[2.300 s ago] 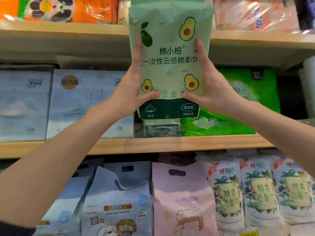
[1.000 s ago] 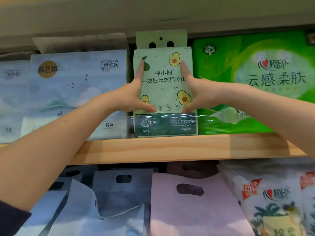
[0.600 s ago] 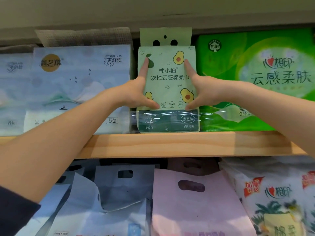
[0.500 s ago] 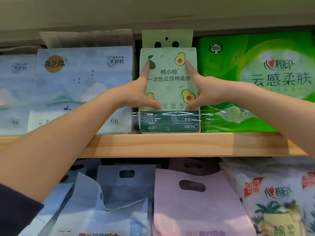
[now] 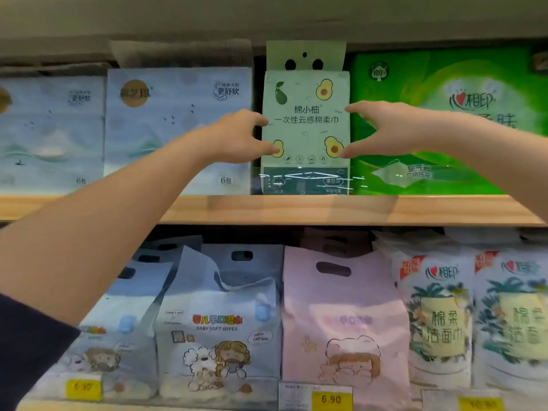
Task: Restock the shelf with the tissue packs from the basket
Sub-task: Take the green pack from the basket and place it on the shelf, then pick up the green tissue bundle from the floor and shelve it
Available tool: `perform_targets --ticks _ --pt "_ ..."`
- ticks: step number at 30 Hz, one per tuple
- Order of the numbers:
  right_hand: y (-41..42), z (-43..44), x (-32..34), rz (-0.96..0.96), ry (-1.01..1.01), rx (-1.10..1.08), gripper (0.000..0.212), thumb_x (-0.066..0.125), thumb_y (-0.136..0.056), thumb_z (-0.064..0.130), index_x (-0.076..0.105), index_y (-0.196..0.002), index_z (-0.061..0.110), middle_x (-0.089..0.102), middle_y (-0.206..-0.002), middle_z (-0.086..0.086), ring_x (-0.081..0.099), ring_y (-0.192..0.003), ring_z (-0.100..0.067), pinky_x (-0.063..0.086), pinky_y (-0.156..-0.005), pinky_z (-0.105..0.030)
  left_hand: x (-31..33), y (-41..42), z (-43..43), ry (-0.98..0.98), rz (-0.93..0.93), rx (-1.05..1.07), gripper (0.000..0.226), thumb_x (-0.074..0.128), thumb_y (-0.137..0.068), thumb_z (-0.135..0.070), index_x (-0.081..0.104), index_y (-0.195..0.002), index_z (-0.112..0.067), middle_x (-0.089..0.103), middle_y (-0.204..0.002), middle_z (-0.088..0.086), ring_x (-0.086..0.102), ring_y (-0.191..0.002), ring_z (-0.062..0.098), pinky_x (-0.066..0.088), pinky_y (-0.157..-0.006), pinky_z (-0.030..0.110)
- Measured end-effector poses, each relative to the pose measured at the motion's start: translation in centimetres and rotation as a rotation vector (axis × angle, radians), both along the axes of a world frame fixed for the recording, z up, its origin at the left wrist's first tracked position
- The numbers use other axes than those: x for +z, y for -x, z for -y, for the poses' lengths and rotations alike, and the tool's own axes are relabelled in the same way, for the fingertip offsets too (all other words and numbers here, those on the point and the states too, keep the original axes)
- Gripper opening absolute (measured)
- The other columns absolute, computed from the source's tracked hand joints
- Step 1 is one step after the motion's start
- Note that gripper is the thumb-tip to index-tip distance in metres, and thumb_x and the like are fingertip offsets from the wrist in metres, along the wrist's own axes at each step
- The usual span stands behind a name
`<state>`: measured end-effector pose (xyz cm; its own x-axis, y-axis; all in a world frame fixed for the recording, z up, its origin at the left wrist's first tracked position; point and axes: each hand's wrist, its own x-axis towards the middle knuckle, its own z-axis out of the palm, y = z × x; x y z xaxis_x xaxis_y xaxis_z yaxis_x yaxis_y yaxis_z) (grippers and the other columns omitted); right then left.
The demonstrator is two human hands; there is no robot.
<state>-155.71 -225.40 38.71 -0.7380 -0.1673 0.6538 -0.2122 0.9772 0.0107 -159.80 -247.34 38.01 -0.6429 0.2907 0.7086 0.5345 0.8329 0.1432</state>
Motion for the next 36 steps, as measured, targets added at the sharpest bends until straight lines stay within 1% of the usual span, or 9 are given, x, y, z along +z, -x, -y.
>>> perform_targets --ticks 4,9,13,16,19,25,28,34,36 --pt "-2.9 0.8 -1.5 0.041 0.001 0.01 0.068 0.057 -0.082 0.048 0.032 -0.14 0.022 0.038 -0.145 -0.01 0.04 -0.129 -0.03 0.032 -0.106 -0.041 -1.8 -3.1 1.5 0.036 -0.019 0.027 0.054 0.051 -0.092 -0.035 0.039 -0.139 -0.012 0.041 -0.146 0.006 0.041 -0.132 0.023 0.032 -0.106 0.036" --pt "-5.5 2.4 -4.3 0.043 -0.002 0.07 0.058 0.05 -0.086 0.048 0.04 -0.136 0.019 0.044 -0.14 -0.011 0.043 -0.126 -0.03 0.034 -0.102 -0.04 -4.8 -7.0 4.1 0.139 -0.091 0.122 0.051 0.048 -0.093 -0.034 0.043 -0.137 -0.009 0.044 -0.144 0.009 0.038 -0.133 0.025 0.029 -0.106 0.032" --pt "-7.0 4.0 -7.4 0.016 -0.011 0.129 0.053 0.05 -0.088 0.044 0.043 -0.133 0.017 0.047 -0.137 -0.015 0.044 -0.124 -0.034 0.038 -0.102 -0.044 -7.8 -10.0 7.1 0.277 -0.071 0.266 0.052 0.043 -0.092 -0.043 0.041 -0.137 -0.017 0.043 -0.144 0.008 0.039 -0.131 0.029 0.034 -0.105 0.045" --pt "-8.3 5.2 -10.5 -0.016 -0.06 0.202 0.047 0.05 -0.089 0.036 0.045 -0.13 0.014 0.054 -0.128 -0.017 0.049 -0.117 -0.034 0.04 -0.093 -0.04 -10.6 -13.3 9.2 0.354 -0.052 0.367 0.051 0.037 -0.093 -0.045 0.038 -0.138 -0.02 0.043 -0.142 0.008 0.044 -0.126 0.031 0.041 -0.097 0.047" --pt "-9.7 6.7 -14.2 -0.01 -0.057 0.304 0.051 0.053 -0.087 0.038 0.045 -0.131 0.013 0.053 -0.131 -0.014 0.048 -0.119 -0.033 0.041 -0.097 -0.044 -14.4 -17.5 11.4 0.371 -0.039 0.436 0.053 0.035 -0.094 -0.044 0.035 -0.14 -0.019 0.044 -0.14 0.008 0.047 -0.121 0.03 0.043 -0.087 0.043" --pt "-13.4 10.5 -24.4 0.077 -0.161 0.484 0.051 0.051 -0.088 0.035 0.041 -0.134 0.016 0.049 -0.136 -0.011 0.042 -0.124 -0.031 0.032 -0.103 -0.045 -23.4 -27.3 16.3 0.426 0.118 0.58 0.057 0.03 -0.092 -0.049 0.037 -0.138 -0.015 0.048 -0.136 0.012 0.048 -0.12 0.032 0.047 -0.089 0.045" --pt "-15.7 12.7 -29.2 0.137 -0.233 0.591 0.05 0.05 -0.087 0.037 0.044 -0.131 0.014 0.053 -0.13 -0.011 0.047 -0.118 -0.033 0.035 -0.098 -0.046 -28.6 -32.9 18.6 0.457 0.237 0.667 0.06 0.026 -0.09 -0.051 0.039 -0.136 -0.015 0.05 -0.134 0.011 0.051 -0.117 0.031 0.044 -0.088 0.042" --pt "-22.6 19.4 -36.2 0.289 -0.24 0.814 0.046 0.053 -0.083 0.032 0.052 -0.123 0.01 0.06 -0.119 -0.016 0.053 -0.109 -0.037 0.037 -0.091 -0.046 -36.4 -45.7 22.5 0.352 0.497 0.853 0.053 0.033 -0.093 -0.045 0.039 -0.137 -0.016 0.05 -0.134 0.008 0.05 -0.119 0.027 0.044 -0.087 0.038" --pt "-24.9 22.1 -38.2 0.327 -0.275 0.887 0.055 0.041 -0.08 0.043 0.053 -0.122 0.01 0.06 -0.118 -0.017 0.053 -0.109 -0.037 0.038 -0.092 -0.046 -38.4 -49.9 24.0 0.308 0.553 0.928 0.056 0.03 -0.09 -0.049 0.042 -0.134 -0.017 0.052 -0.131 0.008 0.052 -0.117 0.028 0.047 -0.086 0.04"
